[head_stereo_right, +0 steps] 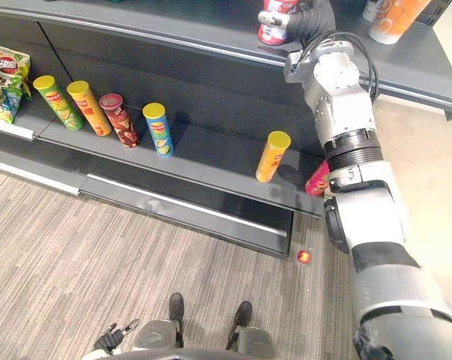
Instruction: Put the gum and the chips on the shelf.
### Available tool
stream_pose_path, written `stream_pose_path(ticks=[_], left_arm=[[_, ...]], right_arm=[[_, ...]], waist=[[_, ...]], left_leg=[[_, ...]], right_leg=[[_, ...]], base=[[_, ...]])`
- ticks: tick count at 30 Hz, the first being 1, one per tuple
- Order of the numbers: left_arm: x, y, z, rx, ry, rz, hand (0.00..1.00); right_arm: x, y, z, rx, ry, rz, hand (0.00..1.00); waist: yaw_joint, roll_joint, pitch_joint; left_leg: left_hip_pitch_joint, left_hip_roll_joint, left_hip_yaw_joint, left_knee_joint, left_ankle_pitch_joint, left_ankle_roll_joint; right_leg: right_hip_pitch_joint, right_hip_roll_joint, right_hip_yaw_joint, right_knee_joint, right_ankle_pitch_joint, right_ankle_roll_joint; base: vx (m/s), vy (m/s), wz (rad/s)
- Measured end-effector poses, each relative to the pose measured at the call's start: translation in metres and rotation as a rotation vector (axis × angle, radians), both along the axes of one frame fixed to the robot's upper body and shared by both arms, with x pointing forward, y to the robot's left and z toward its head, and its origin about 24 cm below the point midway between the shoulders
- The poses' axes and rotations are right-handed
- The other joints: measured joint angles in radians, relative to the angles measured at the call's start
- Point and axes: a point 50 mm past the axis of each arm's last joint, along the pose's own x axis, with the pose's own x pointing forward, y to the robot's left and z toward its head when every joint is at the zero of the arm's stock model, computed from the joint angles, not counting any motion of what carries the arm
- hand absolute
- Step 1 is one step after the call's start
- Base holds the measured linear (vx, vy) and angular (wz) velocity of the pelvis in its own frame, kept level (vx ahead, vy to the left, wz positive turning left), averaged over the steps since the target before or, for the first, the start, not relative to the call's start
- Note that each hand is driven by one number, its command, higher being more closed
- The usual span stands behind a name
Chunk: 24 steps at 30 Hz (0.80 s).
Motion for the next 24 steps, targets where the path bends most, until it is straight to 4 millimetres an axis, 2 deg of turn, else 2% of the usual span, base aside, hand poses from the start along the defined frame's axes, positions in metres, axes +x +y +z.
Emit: stream_pose_path(ticks=[11, 15, 21, 24], left_arm=[[0.0, 0.008, 0.001, 0.036, 0.016, -0.045, 0.0], [0.0, 0.008, 0.001, 0.037, 0.016, -0.051, 0.0], [-0.004, 0.008, -0.001, 0.033, 0.029, -0.061, 0.0], [-0.008, 0.008, -0.002, 0.032, 0.042, -0.059, 0.0]], right_arm=[[0.001, -0.008, -0.022, -0.003, 0.021, -0.017, 0.0], [0.001, -0.012, -0.027, 0.004, 0.028, -0.024, 0.0], [-0.002, -0.031, -0.046, -0.004, 0.063, -0.04, 0.0], [-0.008, -0.034, -0.054, -0.022, 0.057, -0.017, 0.0]], waist=[[-0.006, -0.038, -0.025], [-0.008, -0.041, -0.029], [-0.01, -0.041, -0.06], [-0.026, -0.041, -0.071]], left_leg=[[0.011, 0.007, 0.031, 0.0, -0.002, -0.001], [0.02, 0.009, 0.049, 0.0, -0.003, -0.003], [0.031, 0.014, 0.073, 0.0, -0.008, -0.007], [0.036, 0.017, 0.079, 0.0, -0.009, -0.009]], right_leg=[[0.002, 0.009, 0.025, -0.012, 0.007, -0.002], [0.003, 0.012, 0.037, -0.012, 0.011, -0.005], [0.002, 0.017, 0.061, -0.015, 0.012, -0.003], [0.002, 0.02, 0.07, -0.015, 0.011, -0.003]], base=[[0.02, -0.009, -0.06], [0.01, -0.008, -0.11], [0.02, -0.012, -0.12], [0.02, -0.014, -0.1]])
